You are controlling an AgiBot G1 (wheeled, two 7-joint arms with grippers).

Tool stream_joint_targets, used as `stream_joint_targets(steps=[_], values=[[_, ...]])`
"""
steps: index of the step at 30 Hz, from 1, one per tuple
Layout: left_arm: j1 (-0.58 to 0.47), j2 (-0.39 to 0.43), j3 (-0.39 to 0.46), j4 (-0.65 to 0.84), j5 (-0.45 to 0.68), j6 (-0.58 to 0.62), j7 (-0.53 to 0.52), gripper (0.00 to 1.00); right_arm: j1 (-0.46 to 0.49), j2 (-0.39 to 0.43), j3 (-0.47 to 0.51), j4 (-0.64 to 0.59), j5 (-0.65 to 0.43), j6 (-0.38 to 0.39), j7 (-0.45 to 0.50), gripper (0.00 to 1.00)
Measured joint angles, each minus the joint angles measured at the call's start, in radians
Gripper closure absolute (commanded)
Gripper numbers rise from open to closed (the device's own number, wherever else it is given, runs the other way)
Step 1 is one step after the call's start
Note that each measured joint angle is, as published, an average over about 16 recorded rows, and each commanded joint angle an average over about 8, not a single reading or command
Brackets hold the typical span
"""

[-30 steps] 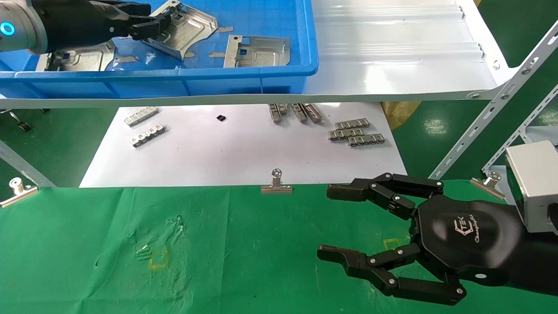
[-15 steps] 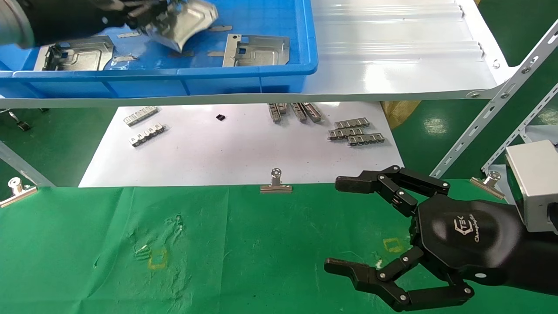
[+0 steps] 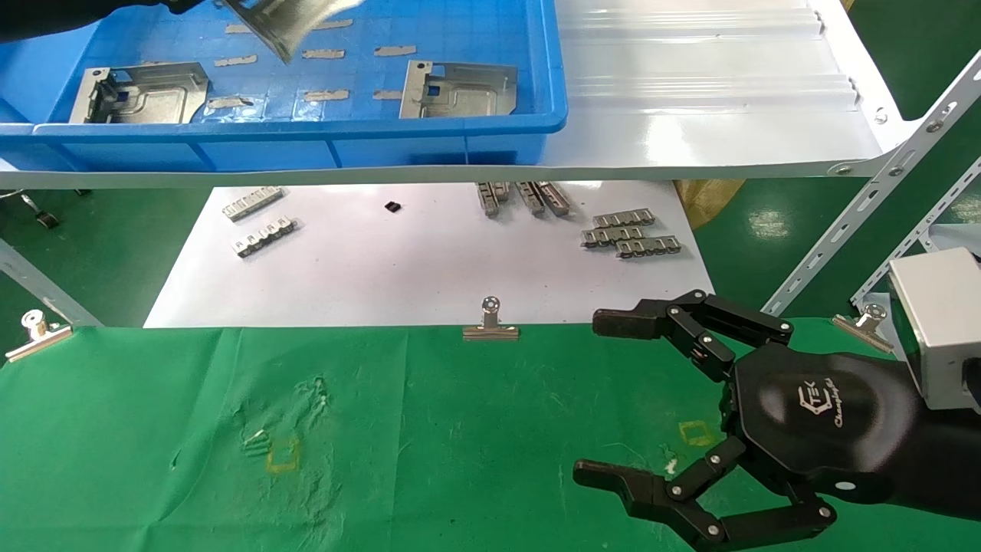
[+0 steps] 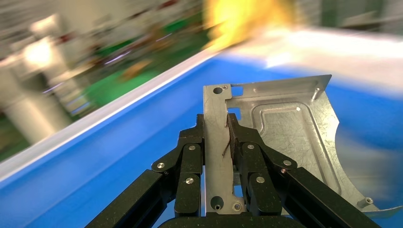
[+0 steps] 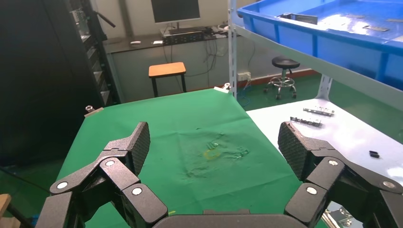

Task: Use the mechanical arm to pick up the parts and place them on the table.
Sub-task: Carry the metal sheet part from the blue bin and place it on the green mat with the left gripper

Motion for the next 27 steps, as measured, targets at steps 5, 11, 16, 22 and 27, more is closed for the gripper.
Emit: stream_joint_targets(steps=[5, 11, 16, 22, 27], values=[[0.068, -0.052, 0.029, -0.161, -0.068, 0.151, -0.036, 1.00, 0.000, 0.000, 0.000, 0.000, 0.000, 0.000, 0.000, 0.00], [0.194, -0.119, 0.093, -0.396, -0.187, 0.173, -0.085, 1.00, 0.000, 0.000, 0.000, 0.000, 0.000, 0.000, 0.000, 0.00], [0.296, -0.186, 0.155, -0.552, -0.259, 0.161, -0.057, 1.00, 0.000, 0.000, 0.000, 0.000, 0.000, 0.000, 0.000, 0.00], [0.380, -0.231, 0.212, -0.610, -0.253, 0.126, 0.092, 1.00, 0.000, 0.000, 0.000, 0.000, 0.000, 0.000, 0.000, 0.00], [0.417, -0.251, 0.243, -0.570, -0.192, 0.099, 0.247, 1.00, 0.000, 0.000, 0.000, 0.000, 0.000, 0.000, 0.000, 0.00]])
